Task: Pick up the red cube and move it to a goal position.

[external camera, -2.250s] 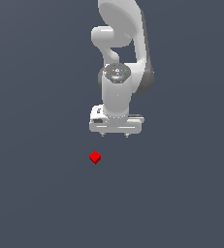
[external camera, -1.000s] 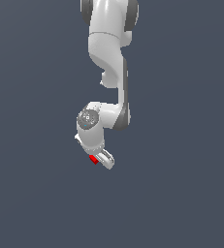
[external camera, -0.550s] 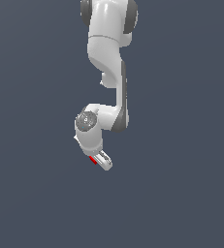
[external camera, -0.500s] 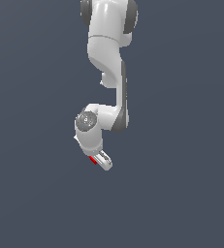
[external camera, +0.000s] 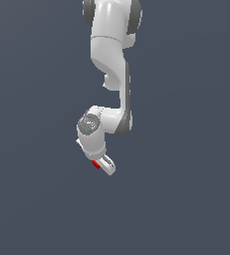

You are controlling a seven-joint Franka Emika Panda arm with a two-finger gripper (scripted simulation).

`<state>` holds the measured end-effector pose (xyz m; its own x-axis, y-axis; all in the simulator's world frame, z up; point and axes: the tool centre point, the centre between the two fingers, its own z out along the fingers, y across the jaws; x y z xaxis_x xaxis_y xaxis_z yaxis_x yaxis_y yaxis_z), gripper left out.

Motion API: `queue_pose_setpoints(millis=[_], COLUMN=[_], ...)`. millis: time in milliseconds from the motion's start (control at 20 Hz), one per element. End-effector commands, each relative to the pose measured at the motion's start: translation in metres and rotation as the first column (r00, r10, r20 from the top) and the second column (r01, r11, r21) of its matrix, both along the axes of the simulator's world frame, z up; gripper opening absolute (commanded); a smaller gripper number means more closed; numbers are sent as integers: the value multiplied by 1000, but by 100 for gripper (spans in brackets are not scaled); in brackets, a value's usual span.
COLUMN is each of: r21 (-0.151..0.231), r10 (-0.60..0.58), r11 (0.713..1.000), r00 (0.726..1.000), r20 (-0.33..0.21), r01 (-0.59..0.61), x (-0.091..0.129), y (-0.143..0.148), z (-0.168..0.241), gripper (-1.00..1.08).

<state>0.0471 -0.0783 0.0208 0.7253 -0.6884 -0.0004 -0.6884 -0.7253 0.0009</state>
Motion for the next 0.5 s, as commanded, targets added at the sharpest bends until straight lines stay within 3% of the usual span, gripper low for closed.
queue_pose_setpoints(millis=[0,450], r21=[0,1], r10=[1,1], r11=[1000,1000], r00=[1000,1000], r20=[1,1], r01=[-1,-1], x=[-1,-21], y=[3,38], z=[3,27], gripper=[-100,-100])
